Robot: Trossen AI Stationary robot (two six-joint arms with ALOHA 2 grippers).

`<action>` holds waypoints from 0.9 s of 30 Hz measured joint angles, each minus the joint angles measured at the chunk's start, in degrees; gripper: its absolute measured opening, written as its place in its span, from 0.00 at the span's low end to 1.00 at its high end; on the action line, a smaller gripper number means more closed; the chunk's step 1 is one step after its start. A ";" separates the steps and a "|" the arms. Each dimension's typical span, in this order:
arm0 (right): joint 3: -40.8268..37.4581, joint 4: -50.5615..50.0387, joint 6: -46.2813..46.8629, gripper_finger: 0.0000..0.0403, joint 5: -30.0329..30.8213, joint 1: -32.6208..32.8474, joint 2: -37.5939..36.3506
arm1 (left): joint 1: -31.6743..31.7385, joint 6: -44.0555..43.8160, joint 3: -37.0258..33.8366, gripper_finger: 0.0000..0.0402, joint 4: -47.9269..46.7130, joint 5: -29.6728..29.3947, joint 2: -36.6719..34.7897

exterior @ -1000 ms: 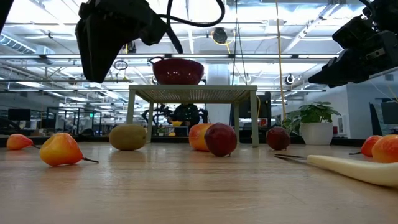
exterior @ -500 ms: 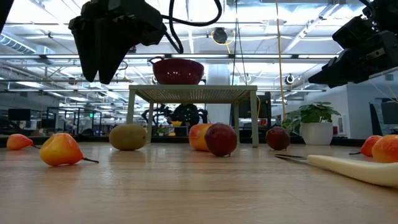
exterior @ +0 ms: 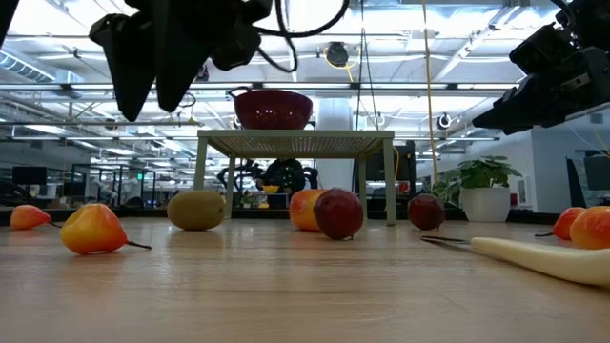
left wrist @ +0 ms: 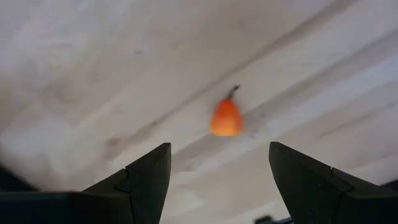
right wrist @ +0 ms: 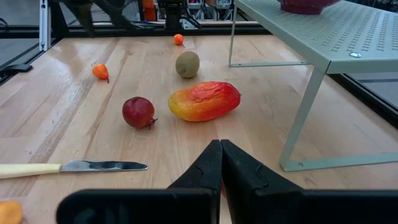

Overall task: Pick & Place Fruit
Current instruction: Put the pear into violet strainer bowl on the shelf

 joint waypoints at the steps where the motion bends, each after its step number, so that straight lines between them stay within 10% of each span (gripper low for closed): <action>1: 0.00 -0.02 0.00 0.01 0.00 0.01 0.00 | -0.29 -0.47 0.00 0.67 0.70 0.06 0.00; 27: 0.00 0.00 0.01 0.01 0.00 0.00 0.00 | -5.32 -12.14 -11.24 0.67 15.46 -1.48 -0.02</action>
